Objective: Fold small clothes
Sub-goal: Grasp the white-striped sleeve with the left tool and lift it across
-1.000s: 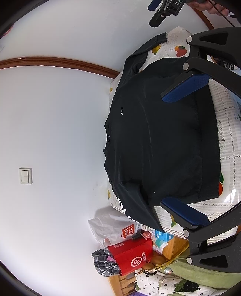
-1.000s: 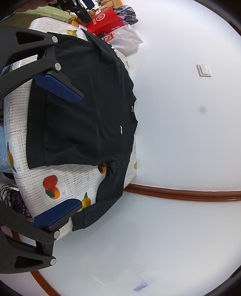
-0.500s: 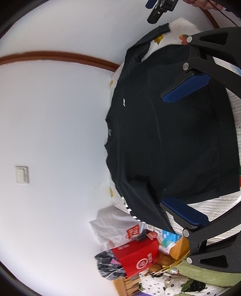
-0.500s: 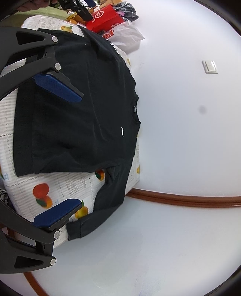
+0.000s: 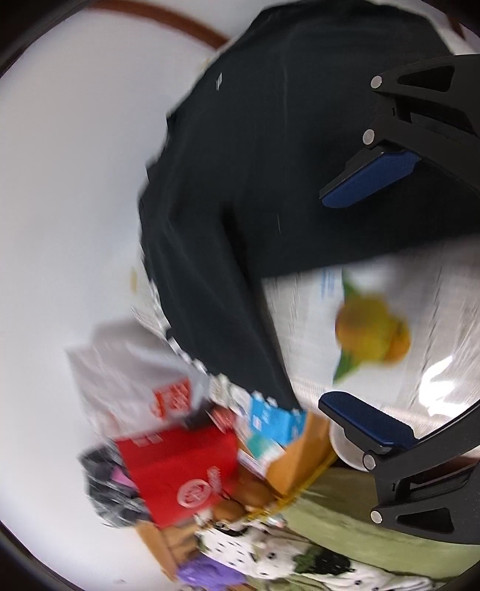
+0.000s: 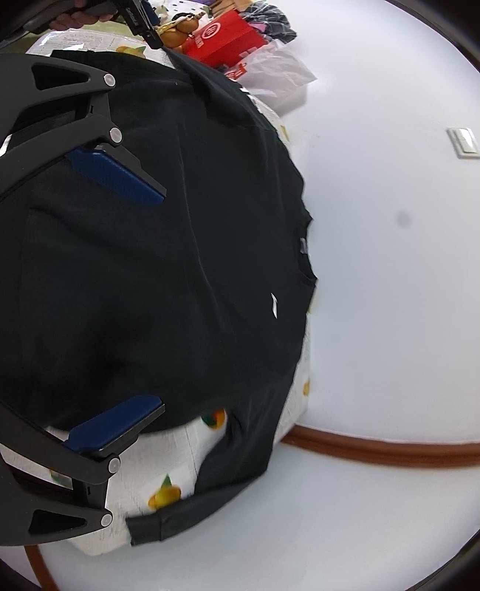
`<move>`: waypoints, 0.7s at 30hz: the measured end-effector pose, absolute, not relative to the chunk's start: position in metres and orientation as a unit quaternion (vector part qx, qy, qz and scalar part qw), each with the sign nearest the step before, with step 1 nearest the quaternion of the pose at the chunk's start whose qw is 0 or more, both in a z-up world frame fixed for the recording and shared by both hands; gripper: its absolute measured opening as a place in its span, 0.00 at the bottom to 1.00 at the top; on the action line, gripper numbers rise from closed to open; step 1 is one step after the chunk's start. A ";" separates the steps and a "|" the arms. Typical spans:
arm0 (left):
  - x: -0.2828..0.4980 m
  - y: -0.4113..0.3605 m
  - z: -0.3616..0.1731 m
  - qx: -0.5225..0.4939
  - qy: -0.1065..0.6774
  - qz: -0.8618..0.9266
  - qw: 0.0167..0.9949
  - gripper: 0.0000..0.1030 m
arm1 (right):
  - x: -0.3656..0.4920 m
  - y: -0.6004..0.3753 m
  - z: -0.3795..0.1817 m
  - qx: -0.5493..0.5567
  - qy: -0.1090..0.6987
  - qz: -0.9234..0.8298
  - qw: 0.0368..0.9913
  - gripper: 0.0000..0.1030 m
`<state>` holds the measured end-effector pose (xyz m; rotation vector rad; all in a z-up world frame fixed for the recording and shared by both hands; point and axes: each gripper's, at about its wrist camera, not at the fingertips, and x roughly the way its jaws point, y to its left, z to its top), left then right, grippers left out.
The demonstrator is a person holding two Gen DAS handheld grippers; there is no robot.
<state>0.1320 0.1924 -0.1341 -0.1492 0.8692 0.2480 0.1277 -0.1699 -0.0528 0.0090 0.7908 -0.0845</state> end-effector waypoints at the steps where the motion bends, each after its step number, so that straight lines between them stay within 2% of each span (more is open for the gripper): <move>1: 0.137 0.199 -0.140 -0.074 0.426 0.123 0.893 0.93 | 0.132 -0.165 -0.058 0.003 0.391 -0.040 0.919 0.98; 6: 0.158 0.245 -0.176 -0.081 0.453 0.130 0.878 0.79 | 0.146 -0.143 -0.080 -0.018 0.417 -0.043 0.908 0.97; 11: 0.175 0.272 -0.188 -0.136 0.448 0.098 0.878 0.77 | 0.148 -0.132 -0.089 -0.019 0.429 -0.055 0.902 0.97; 14: 0.184 0.286 -0.192 -0.170 0.443 0.084 0.876 0.68 | 0.146 -0.127 -0.089 -0.016 0.432 -0.062 0.900 0.97; 17: 0.186 0.300 -0.190 -0.206 0.434 0.090 0.873 0.45 | 0.140 -0.123 -0.087 -0.019 0.437 -0.064 0.897 0.97; 18: 0.187 0.302 -0.186 -0.197 0.431 0.098 0.875 0.29 | 0.136 -0.122 -0.085 -0.018 0.438 -0.064 0.896 0.97; 19: 0.189 0.302 -0.183 -0.176 0.433 0.110 0.877 0.07 | 0.134 -0.122 -0.084 -0.018 0.438 -0.064 0.896 0.97; 21: 0.191 0.301 -0.169 -0.136 0.434 0.116 0.883 0.05 | 0.126 -0.122 -0.080 -0.017 0.435 -0.063 0.898 0.97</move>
